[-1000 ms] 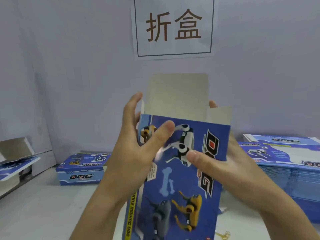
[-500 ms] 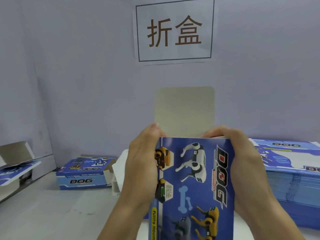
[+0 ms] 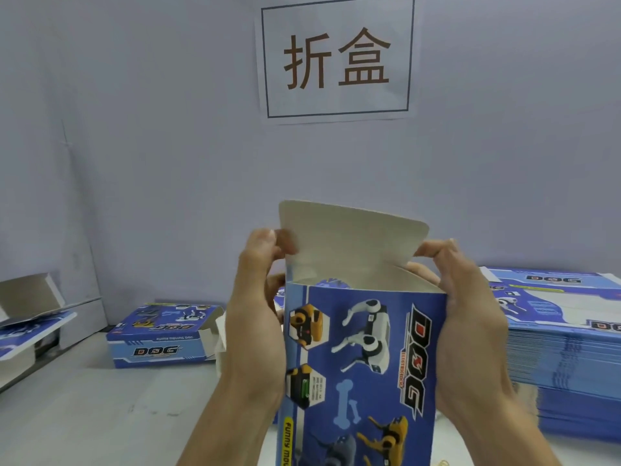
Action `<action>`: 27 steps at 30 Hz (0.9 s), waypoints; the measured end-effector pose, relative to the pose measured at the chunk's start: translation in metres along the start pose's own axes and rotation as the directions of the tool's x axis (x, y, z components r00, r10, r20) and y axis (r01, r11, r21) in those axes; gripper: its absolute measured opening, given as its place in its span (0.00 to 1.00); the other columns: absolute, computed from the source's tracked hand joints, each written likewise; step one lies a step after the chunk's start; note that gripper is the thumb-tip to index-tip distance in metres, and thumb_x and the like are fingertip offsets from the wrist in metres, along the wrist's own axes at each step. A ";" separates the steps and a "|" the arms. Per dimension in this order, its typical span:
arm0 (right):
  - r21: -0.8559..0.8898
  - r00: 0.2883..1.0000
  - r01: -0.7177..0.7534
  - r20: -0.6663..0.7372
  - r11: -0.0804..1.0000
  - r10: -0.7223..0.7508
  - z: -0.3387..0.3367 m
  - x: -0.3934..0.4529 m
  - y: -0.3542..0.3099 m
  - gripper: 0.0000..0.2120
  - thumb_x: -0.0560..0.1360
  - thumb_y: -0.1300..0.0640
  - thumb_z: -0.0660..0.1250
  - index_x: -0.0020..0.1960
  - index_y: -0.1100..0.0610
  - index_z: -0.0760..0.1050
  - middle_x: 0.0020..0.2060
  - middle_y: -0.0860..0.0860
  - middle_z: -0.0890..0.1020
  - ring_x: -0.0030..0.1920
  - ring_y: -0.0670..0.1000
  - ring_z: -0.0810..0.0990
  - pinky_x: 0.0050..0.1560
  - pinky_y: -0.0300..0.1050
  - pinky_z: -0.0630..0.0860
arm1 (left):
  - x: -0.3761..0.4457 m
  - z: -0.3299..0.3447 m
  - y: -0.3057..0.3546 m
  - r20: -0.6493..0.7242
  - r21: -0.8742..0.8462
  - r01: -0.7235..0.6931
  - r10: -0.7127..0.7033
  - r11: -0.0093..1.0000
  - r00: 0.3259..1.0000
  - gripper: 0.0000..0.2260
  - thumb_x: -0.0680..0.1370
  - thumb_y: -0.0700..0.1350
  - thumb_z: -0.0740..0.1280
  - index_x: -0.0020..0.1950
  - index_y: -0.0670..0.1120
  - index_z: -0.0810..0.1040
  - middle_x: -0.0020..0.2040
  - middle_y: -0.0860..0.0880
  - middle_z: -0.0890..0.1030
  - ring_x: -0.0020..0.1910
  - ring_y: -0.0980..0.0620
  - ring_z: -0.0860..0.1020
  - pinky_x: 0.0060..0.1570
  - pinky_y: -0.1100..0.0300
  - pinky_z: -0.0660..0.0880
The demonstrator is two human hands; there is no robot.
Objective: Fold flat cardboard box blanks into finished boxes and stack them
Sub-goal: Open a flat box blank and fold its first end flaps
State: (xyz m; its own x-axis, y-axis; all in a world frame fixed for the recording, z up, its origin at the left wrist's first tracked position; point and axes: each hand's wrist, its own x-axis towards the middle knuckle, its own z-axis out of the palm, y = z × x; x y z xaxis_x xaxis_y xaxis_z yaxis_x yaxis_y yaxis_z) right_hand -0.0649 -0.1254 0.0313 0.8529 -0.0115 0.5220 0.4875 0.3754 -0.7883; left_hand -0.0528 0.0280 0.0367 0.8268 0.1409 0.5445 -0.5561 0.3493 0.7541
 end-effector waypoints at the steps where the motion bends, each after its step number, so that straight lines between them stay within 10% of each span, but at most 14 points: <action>1: -0.004 1.000 -0.010 0.001 1.000 0.010 0.000 0.004 0.000 0.16 0.75 0.42 0.64 0.52 0.54 0.76 0.51 0.60 0.83 0.39 0.57 0.83 0.37 0.53 0.79 | 0.000 0.000 -0.001 -0.009 0.026 -0.002 0.002 1.000 1.000 0.23 0.65 0.64 0.68 0.53 0.51 0.74 0.50 0.48 0.81 0.49 0.36 0.80 0.53 0.34 0.77; 5: 0.079 0.994 0.071 0.073 0.994 -0.077 -0.019 0.014 -0.007 0.18 0.80 0.66 0.58 0.69 0.67 0.69 0.42 0.54 0.77 0.30 0.33 0.79 0.51 0.41 0.79 | 0.003 0.000 -0.005 0.138 0.201 -0.066 0.039 0.977 0.990 0.21 0.70 0.49 0.69 0.59 0.66 0.70 0.52 0.60 0.81 0.44 0.50 0.84 0.37 0.54 0.82; 9: -0.069 0.999 0.007 0.041 0.998 -0.004 -0.007 0.012 0.000 0.19 0.70 0.58 0.62 0.57 0.41 0.74 0.34 0.51 0.81 0.27 0.51 0.78 0.26 0.44 0.75 | -0.001 0.004 -0.003 0.098 0.125 -0.040 0.028 0.991 0.995 0.25 0.76 0.31 0.58 0.51 0.64 0.73 0.47 0.58 0.82 0.27 0.56 0.76 0.22 0.64 0.71; 12: -0.041 0.999 0.050 0.001 0.998 -0.050 -0.012 0.011 0.003 0.20 0.69 0.58 0.60 0.56 0.39 0.72 0.33 0.50 0.76 0.25 0.52 0.73 0.24 0.43 0.72 | -0.002 0.005 -0.002 0.163 0.194 -0.102 0.071 0.976 0.984 0.12 0.68 0.46 0.64 0.49 0.58 0.75 0.47 0.53 0.79 0.36 0.46 0.77 0.28 0.45 0.75; 15: -0.040 0.998 0.061 -0.023 0.997 -0.062 -0.009 0.012 0.003 0.19 0.68 0.60 0.60 0.54 0.41 0.73 0.32 0.49 0.74 0.23 0.49 0.70 0.23 0.41 0.70 | -0.003 0.006 -0.002 0.140 0.208 -0.127 0.099 0.970 0.985 0.13 0.70 0.57 0.64 0.38 0.48 0.79 0.42 0.56 0.77 0.39 0.54 0.78 0.40 0.51 0.74; 20: -0.005 0.999 0.032 -0.028 0.999 -0.032 -0.012 0.014 0.009 0.26 0.66 0.62 0.58 0.55 0.35 0.73 0.46 0.50 0.84 0.26 0.51 0.76 0.25 0.43 0.73 | -0.001 0.005 -0.005 0.038 0.144 -0.051 0.046 0.988 0.998 0.09 0.81 0.41 0.60 0.52 0.55 0.76 0.46 0.55 0.82 0.36 0.56 0.82 0.28 0.60 0.77; 23: -0.026 1.000 0.023 0.016 0.999 -0.022 -0.011 0.014 0.010 0.28 0.66 0.62 0.57 0.60 0.39 0.77 0.48 0.49 0.85 0.28 0.51 0.76 0.24 0.42 0.73 | 0.002 0.003 -0.005 0.036 0.068 -0.031 0.029 0.997 0.999 0.24 0.80 0.33 0.57 0.60 0.62 0.74 0.47 0.55 0.83 0.39 0.57 0.84 0.31 0.57 0.81; 27: 0.030 0.998 0.051 0.026 0.998 -0.052 -0.010 0.010 0.007 0.09 0.70 0.61 0.58 0.42 0.56 0.76 0.37 0.55 0.78 0.30 0.55 0.74 0.28 0.42 0.71 | -0.001 0.005 -0.003 0.032 0.011 -0.142 0.142 0.990 0.989 0.12 0.77 0.42 0.56 0.44 0.47 0.80 0.47 0.47 0.84 0.42 0.50 0.82 0.37 0.56 0.77</action>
State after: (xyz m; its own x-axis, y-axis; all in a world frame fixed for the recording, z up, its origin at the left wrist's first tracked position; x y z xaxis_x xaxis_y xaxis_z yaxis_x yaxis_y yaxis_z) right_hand -0.0512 -0.1321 0.0281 0.8210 -0.0066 0.5709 0.5250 0.4018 -0.7503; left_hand -0.0523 0.0227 0.0359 0.7364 0.1592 0.6575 -0.6691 0.3155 0.6729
